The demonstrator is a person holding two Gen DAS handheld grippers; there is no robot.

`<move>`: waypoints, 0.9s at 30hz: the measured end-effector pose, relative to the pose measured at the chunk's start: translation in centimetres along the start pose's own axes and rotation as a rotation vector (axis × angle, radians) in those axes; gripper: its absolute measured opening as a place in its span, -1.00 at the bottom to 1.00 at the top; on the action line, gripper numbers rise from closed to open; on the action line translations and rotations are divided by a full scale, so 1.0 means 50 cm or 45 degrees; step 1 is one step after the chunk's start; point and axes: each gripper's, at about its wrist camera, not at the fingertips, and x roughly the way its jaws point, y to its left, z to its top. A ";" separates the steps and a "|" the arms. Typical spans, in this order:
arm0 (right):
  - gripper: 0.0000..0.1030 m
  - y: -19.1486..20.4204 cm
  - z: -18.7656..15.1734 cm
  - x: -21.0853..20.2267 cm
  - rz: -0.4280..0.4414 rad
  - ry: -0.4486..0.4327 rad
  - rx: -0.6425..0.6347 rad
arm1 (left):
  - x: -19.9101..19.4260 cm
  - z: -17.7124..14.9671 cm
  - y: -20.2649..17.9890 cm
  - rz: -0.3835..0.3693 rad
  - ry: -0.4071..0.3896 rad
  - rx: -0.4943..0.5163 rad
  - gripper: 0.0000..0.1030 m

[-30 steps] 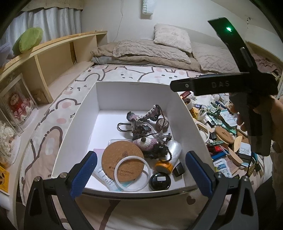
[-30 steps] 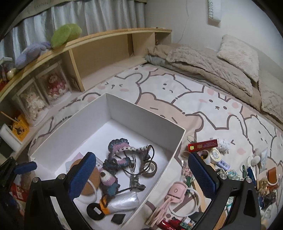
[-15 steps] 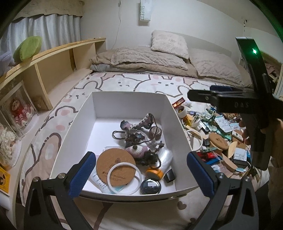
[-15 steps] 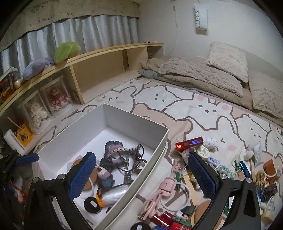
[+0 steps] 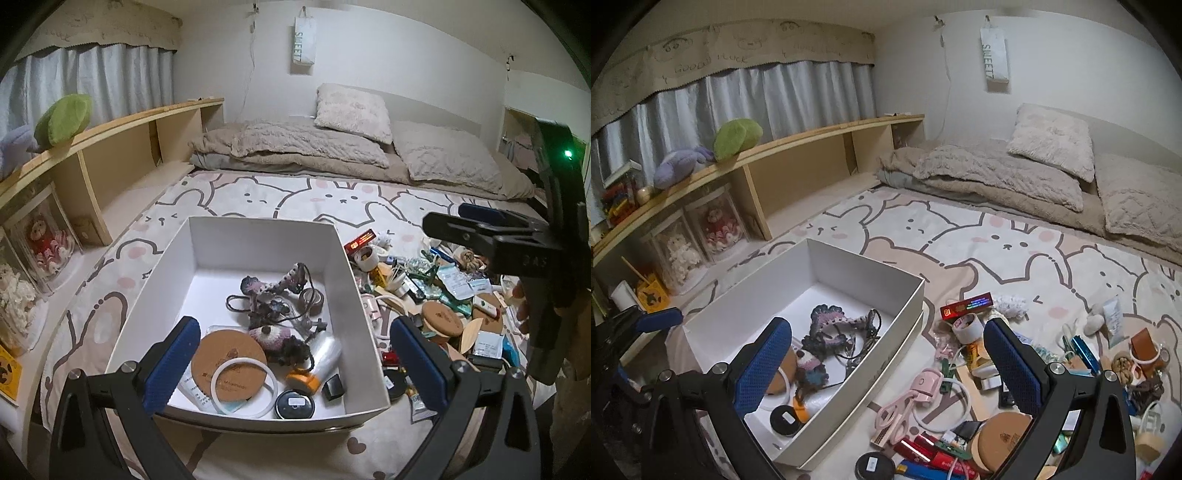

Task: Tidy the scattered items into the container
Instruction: 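Withdraw both tools from the box back toward the item pile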

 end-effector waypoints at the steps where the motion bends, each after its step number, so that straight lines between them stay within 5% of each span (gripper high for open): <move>1: 1.00 -0.002 0.000 -0.007 0.003 -0.004 0.002 | -0.004 0.003 -0.002 0.001 -0.006 -0.002 1.00; 27: 1.00 -0.046 -0.031 -0.189 -0.013 -0.145 -0.026 | -0.093 0.055 -0.103 -0.024 -0.155 -0.013 1.00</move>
